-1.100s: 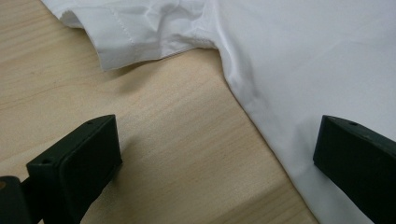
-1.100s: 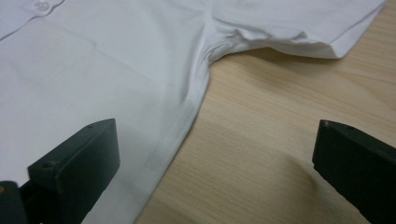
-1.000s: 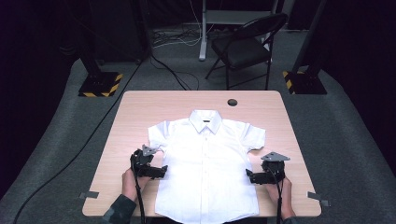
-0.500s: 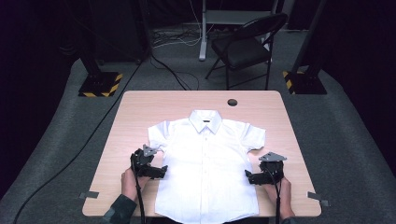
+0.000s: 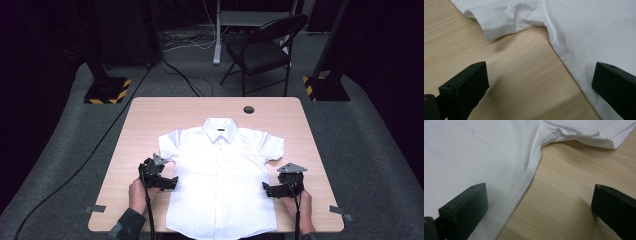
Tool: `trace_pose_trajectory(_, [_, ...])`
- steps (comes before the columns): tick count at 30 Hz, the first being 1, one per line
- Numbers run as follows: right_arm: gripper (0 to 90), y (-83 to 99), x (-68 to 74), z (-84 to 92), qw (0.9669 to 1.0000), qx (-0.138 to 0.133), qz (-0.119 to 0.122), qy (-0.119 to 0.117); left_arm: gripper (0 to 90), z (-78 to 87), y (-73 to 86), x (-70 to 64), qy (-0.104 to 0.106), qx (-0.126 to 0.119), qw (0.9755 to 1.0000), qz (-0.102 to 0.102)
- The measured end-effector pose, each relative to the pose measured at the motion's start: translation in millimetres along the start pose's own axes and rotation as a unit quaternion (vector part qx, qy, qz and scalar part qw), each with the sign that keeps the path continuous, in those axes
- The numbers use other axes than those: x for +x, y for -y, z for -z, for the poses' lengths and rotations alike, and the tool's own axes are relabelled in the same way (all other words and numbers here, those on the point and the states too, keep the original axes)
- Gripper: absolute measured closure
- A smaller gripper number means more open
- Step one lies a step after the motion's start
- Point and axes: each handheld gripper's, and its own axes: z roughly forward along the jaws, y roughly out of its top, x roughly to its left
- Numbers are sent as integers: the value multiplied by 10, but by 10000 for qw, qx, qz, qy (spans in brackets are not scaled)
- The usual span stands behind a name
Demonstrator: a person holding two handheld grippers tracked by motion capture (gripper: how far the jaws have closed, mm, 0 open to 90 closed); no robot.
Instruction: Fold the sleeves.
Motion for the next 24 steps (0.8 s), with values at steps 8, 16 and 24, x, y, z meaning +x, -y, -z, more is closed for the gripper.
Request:
trace_pose_trajectory(8, [0,-1,-5,-3,10000,15,-35,-22,1,93,-50,98,50,-231,9996,177])
trace_pose_trajectory(16, [0,-1,-2,-2,10000,6,-21,-12,0,113,-96,193,211,-310,9988,311])
trace_pose_trajectory(24, [0,-1,-1,-2,10000,3,-13,-6,0,93,-138,284,331,-285,9982,415])
